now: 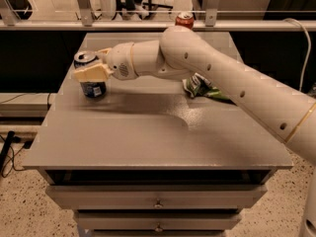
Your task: Move pepsi can near green jalapeno chip bag
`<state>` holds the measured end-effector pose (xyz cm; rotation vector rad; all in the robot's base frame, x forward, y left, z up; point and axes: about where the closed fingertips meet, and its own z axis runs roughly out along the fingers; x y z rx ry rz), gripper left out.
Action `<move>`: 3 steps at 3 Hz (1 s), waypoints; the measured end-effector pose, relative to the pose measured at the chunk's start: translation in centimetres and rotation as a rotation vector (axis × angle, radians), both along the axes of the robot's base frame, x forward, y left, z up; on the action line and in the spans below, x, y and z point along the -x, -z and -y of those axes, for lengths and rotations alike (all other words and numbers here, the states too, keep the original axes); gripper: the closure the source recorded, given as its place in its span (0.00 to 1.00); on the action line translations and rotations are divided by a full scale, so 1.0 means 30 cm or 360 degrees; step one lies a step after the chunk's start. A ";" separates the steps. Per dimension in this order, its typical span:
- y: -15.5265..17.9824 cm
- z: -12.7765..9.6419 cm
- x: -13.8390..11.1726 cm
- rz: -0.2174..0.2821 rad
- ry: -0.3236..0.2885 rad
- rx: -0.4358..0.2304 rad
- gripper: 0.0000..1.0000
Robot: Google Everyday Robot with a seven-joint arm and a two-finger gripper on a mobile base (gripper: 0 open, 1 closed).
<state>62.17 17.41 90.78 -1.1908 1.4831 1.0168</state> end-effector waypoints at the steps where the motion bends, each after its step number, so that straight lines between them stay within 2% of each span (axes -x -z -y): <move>1: -0.095 0.185 -0.005 0.0073 0.0151 -0.0031 0.93; 2: -0.092 0.163 -0.001 0.0070 0.0133 -0.0030 1.00; 3: -0.107 0.225 0.008 0.0109 0.0169 -0.0014 1.00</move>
Offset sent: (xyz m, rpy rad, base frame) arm -0.0001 -0.0410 0.0254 0.0181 -0.0405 -0.0713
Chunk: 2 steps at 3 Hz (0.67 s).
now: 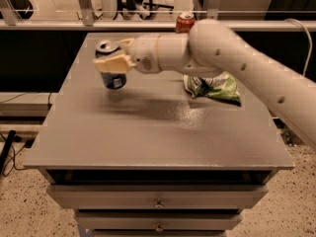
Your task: Move pepsi can near green jalapeno chip bag
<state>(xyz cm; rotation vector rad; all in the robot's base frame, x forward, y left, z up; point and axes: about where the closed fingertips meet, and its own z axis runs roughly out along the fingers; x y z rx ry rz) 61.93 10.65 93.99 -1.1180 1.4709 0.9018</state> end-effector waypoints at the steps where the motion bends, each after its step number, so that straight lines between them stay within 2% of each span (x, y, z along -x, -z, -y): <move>1: -0.057 0.168 0.000 0.0068 0.0104 0.0044 1.00; 2: -0.141 0.334 0.067 0.0130 0.0273 0.0052 1.00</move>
Offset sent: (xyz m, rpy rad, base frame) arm -0.0509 -0.2086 0.0668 -0.0440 -0.1149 -0.3876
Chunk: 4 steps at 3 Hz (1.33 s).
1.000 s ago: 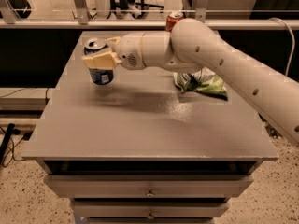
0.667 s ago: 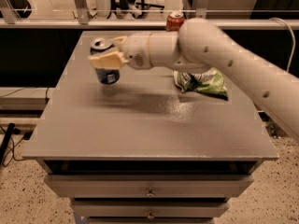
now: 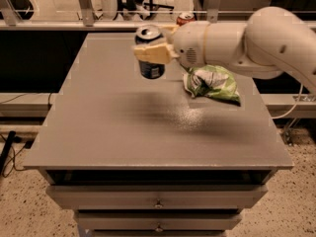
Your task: Move pepsi can near green jalapeno chip bag
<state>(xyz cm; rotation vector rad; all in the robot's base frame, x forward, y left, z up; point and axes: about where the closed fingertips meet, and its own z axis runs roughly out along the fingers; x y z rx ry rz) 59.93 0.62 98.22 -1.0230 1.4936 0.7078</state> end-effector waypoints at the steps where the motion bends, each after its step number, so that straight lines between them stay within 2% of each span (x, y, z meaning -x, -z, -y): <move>1: -0.031 0.305 0.119 0.0014 0.0330 0.0031 1.00; 2: -0.034 0.508 0.176 0.0025 0.0522 0.0061 1.00; 3: -0.035 0.542 0.187 0.0025 0.0552 0.0064 1.00; 4: 0.040 0.536 0.142 -0.0030 0.0496 0.0058 1.00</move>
Offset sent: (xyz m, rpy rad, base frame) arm -0.0764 -0.2388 0.0095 -0.0597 -0.0205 -0.4913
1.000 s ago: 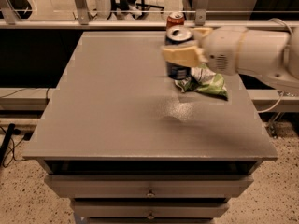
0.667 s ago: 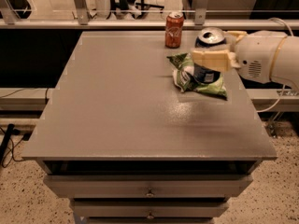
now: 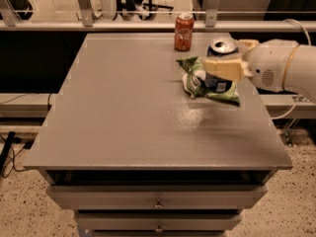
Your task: Move pepsi can near green jalapeno chip bag
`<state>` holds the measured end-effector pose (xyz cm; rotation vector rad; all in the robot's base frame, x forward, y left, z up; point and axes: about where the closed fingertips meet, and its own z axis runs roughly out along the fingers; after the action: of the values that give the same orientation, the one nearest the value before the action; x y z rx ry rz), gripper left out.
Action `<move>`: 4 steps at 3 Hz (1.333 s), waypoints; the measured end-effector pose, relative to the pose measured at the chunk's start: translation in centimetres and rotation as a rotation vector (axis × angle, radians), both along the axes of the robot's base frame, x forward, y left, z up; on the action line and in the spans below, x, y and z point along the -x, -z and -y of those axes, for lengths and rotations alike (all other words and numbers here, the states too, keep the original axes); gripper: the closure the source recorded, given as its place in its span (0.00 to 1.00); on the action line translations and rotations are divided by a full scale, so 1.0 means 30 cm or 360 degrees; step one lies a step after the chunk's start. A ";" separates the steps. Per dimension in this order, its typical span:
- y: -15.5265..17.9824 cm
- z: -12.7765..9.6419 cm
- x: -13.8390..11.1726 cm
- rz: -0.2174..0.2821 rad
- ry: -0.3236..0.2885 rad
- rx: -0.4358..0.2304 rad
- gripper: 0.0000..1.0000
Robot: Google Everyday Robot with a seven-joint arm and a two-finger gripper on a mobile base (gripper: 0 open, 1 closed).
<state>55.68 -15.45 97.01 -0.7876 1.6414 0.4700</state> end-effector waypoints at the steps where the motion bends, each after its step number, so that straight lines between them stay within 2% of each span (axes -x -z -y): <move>1: 0.053 0.117 -0.068 -0.0023 0.0039 0.0026 1.00; 3: 0.109 0.354 -0.131 -0.0013 0.0236 0.0091 1.00; 4: 0.145 0.421 -0.140 -0.0006 0.0299 0.0089 1.00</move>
Offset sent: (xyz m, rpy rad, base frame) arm 0.0505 -0.1335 -0.0395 -0.0744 0.0152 -0.1797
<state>59.88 -28.07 92.66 -0.6661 1.7193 0.2942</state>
